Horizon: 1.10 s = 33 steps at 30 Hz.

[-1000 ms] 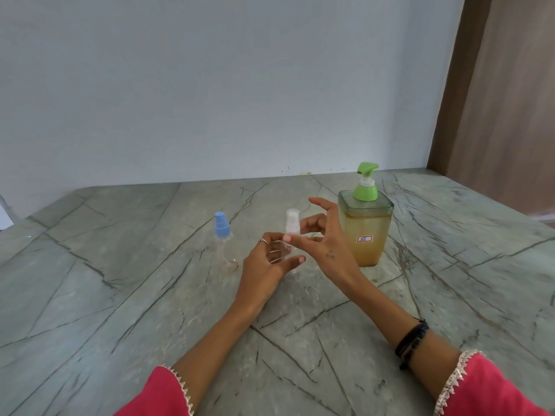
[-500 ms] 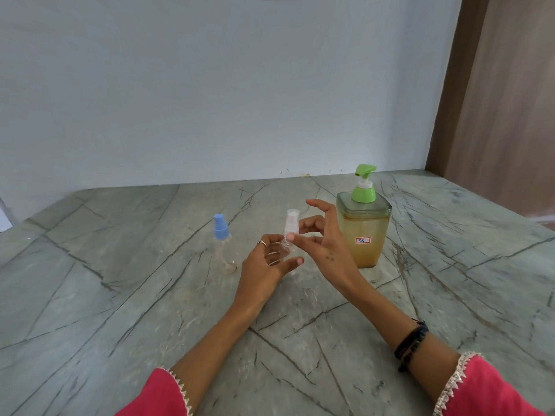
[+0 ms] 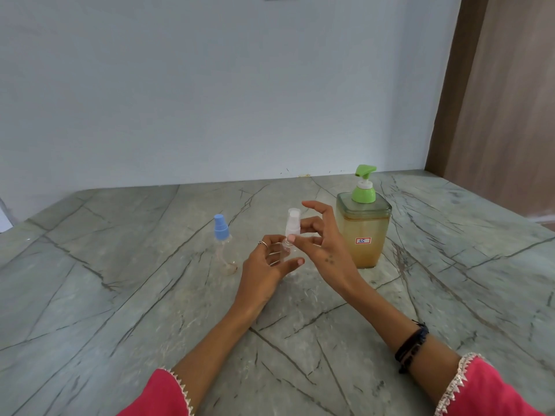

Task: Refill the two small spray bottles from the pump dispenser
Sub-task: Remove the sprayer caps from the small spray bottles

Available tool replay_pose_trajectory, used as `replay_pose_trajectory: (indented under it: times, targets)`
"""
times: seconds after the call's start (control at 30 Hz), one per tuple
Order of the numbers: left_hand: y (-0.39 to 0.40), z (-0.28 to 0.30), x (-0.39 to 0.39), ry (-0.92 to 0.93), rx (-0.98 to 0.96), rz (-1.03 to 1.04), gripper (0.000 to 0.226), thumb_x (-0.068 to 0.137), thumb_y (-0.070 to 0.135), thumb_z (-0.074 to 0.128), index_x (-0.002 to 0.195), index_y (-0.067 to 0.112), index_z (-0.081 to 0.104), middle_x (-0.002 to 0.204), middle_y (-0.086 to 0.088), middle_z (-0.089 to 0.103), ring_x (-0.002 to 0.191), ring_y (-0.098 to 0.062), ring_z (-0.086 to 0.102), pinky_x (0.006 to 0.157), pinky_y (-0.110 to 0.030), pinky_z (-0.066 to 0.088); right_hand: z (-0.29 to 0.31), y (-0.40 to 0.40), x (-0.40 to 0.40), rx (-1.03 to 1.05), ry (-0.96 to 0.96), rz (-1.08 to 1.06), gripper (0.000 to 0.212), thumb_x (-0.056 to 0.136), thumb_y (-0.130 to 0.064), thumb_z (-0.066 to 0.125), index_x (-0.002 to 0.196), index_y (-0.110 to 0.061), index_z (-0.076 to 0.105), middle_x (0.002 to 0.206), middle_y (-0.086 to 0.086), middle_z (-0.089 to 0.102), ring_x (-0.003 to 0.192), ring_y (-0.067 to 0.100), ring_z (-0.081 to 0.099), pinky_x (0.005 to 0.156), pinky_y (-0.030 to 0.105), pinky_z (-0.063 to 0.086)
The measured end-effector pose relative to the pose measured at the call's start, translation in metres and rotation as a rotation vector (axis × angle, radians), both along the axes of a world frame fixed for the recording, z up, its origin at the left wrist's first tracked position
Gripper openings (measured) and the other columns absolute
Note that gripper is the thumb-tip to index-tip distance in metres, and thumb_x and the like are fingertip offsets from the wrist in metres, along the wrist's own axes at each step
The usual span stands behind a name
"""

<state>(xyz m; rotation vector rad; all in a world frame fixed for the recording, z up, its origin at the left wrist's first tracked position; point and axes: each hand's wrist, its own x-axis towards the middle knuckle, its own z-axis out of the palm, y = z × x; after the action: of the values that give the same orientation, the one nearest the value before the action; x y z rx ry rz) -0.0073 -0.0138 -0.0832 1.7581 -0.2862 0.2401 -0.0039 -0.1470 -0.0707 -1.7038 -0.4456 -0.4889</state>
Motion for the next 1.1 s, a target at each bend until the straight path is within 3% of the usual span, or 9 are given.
replay_pose_trajectory:
  times: [0.1, 0.2, 0.33, 0.43, 0.57, 0.7, 0.8, 0.97, 1.1]
  targets:
    - [0.001, 0.0, 0.0, -0.004, -0.003, -0.009, 0.039, 0.072, 0.026, 0.077, 0.102, 0.031, 0.053, 0.107, 0.008, 0.062, 0.099, -0.006, 0.06, 0.074, -0.008, 0.047, 0.003, 0.0, -0.002, 0.067, -0.052, 0.007, 0.045, 0.093, -0.011, 0.06, 0.129, -0.026, 0.038, 0.108, 0.008, 0.063, 0.101, 0.015, 0.063, 0.088, 0.035, 0.053]
    - [0.001, -0.001, 0.001, -0.007, 0.02, 0.003, 0.039, 0.072, 0.029, 0.077, 0.099, 0.036, 0.051, 0.107, 0.01, 0.06, 0.098, -0.005, 0.059, 0.071, -0.006, 0.044, 0.008, -0.002, -0.004, 0.112, -0.114, -0.019, 0.043, 0.095, -0.013, 0.057, 0.127, -0.036, 0.038, 0.112, 0.012, 0.063, 0.102, 0.013, 0.062, 0.089, 0.029, 0.051]
    - [0.001, -0.002, 0.003, -0.001, 0.012, 0.004, 0.041, 0.071, 0.028, 0.077, 0.102, 0.033, 0.05, 0.113, 0.005, 0.059, 0.103, -0.011, 0.059, 0.08, -0.013, 0.045, 0.011, -0.003, -0.006, 0.151, -0.198, -0.069, 0.046, 0.092, -0.025, 0.055, 0.125, -0.053, 0.039, 0.112, 0.015, 0.058, 0.106, 0.019, 0.061, 0.095, 0.038, 0.049]
    - [0.002, -0.002, 0.002, -0.005, 0.009, 0.002, 0.04, 0.071, 0.028, 0.077, 0.1, 0.035, 0.05, 0.114, 0.004, 0.06, 0.103, -0.011, 0.06, 0.078, -0.01, 0.045, 0.012, -0.004, -0.007, 0.157, -0.263, -0.117, 0.043, 0.09, -0.033, 0.053, 0.125, -0.054, 0.04, 0.11, 0.016, 0.053, 0.106, 0.025, 0.058, 0.096, 0.041, 0.049]
    - [0.001, -0.001, 0.003, -0.005, 0.033, 0.012, 0.04, 0.072, 0.029, 0.076, 0.099, 0.036, 0.048, 0.11, 0.008, 0.058, 0.098, -0.007, 0.059, 0.066, -0.004, 0.045, 0.015, -0.005, -0.011, 0.158, -0.353, -0.195, 0.039, 0.089, -0.035, 0.05, 0.124, -0.05, 0.04, 0.104, -0.01, 0.046, 0.097, 0.015, 0.054, 0.087, 0.019, 0.046]
    - [0.0, 0.0, 0.004, -0.009, 0.066, 0.022, 0.042, 0.074, 0.029, 0.075, 0.106, 0.03, 0.048, 0.11, 0.01, 0.056, 0.098, -0.006, 0.056, 0.066, -0.002, 0.042, 0.017, -0.004, -0.012, 0.202, -0.411, -0.218, 0.037, 0.091, -0.028, 0.051, 0.125, -0.04, 0.042, 0.121, -0.032, 0.044, 0.103, 0.002, 0.056, 0.089, 0.022, 0.047]
    - [0.0, -0.001, 0.005, -0.006, 0.065, 0.028, 0.044, 0.073, 0.028, 0.076, 0.108, 0.029, 0.048, 0.112, 0.008, 0.057, 0.099, -0.007, 0.056, 0.067, -0.002, 0.043, 0.016, -0.005, -0.012, 0.154, -0.438, -0.241, 0.039, 0.092, -0.02, 0.052, 0.126, -0.035, 0.04, 0.118, -0.039, 0.042, 0.104, -0.005, 0.05, 0.088, 0.016, 0.045]
    - [0.001, -0.001, 0.004, -0.006, 0.039, 0.015, 0.043, 0.072, 0.025, 0.077, 0.105, 0.029, 0.049, 0.109, 0.007, 0.059, 0.098, -0.007, 0.058, 0.067, -0.001, 0.045, 0.017, -0.004, -0.016, 0.124, -0.5, -0.317, 0.04, 0.093, -0.016, 0.051, 0.127, -0.033, 0.039, 0.121, -0.036, 0.044, 0.105, -0.003, 0.05, 0.089, 0.018, 0.044]
    - [0.001, 0.0, 0.003, -0.009, 0.007, -0.002, 0.039, 0.072, 0.02, 0.078, 0.099, 0.03, 0.051, 0.104, 0.01, 0.06, 0.098, -0.008, 0.06, 0.068, -0.001, 0.045, 0.02, -0.005, -0.02, 0.17, -0.528, -0.402, 0.036, 0.092, -0.022, 0.052, 0.124, -0.032, 0.039, 0.121, -0.018, 0.053, 0.106, 0.015, 0.057, 0.089, 0.031, 0.048]
